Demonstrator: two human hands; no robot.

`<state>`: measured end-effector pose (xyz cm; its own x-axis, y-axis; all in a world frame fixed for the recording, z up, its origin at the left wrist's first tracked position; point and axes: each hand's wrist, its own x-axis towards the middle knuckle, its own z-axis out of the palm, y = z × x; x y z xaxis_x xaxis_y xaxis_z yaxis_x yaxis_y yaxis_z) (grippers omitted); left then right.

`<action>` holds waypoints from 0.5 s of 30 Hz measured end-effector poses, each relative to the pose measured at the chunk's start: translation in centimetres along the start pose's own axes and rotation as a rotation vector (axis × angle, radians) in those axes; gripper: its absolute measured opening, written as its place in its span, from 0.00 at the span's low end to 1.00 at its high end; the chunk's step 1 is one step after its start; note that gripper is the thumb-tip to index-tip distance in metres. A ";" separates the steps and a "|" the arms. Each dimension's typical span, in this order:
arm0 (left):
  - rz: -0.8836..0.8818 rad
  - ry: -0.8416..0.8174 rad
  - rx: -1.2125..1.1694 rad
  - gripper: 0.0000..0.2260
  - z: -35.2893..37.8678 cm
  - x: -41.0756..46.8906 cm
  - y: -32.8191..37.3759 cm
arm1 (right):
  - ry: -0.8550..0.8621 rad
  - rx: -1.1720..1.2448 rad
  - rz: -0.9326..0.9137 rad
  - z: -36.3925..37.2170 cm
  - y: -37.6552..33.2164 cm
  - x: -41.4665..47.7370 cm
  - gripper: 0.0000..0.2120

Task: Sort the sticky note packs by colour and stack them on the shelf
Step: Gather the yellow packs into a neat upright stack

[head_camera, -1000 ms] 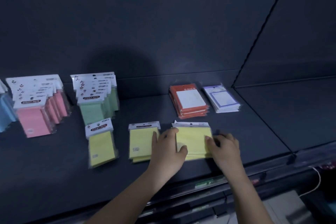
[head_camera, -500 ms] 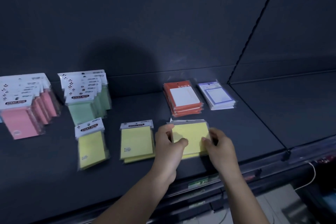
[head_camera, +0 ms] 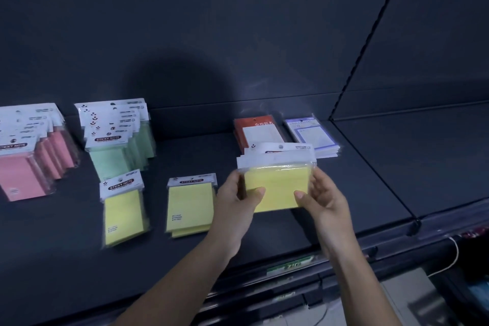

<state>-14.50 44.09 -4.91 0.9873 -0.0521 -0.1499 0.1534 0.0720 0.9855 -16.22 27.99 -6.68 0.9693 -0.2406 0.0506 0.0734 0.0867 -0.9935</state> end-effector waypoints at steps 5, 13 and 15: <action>0.094 -0.059 0.222 0.19 0.0 0.2 -1.0 | -0.082 -0.224 -0.066 0.6 0.5 0.2 0.26; 0.336 -0.035 0.401 0.13 -2.0 1.0 -0.2 | -0.059 -0.394 -0.202 1.6 -0.5 0.3 0.24; 0.399 0.002 0.359 0.13 -3.6 1.7 0.9 | -0.067 -0.382 -0.267 3.2 -1.5 1.2 0.25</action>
<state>-12.49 47.70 -4.59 0.9662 -0.0887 0.2422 -0.2572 -0.2591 0.9310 -14.45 30.70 -4.82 0.9422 -0.1414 0.3038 0.2432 -0.3351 -0.9102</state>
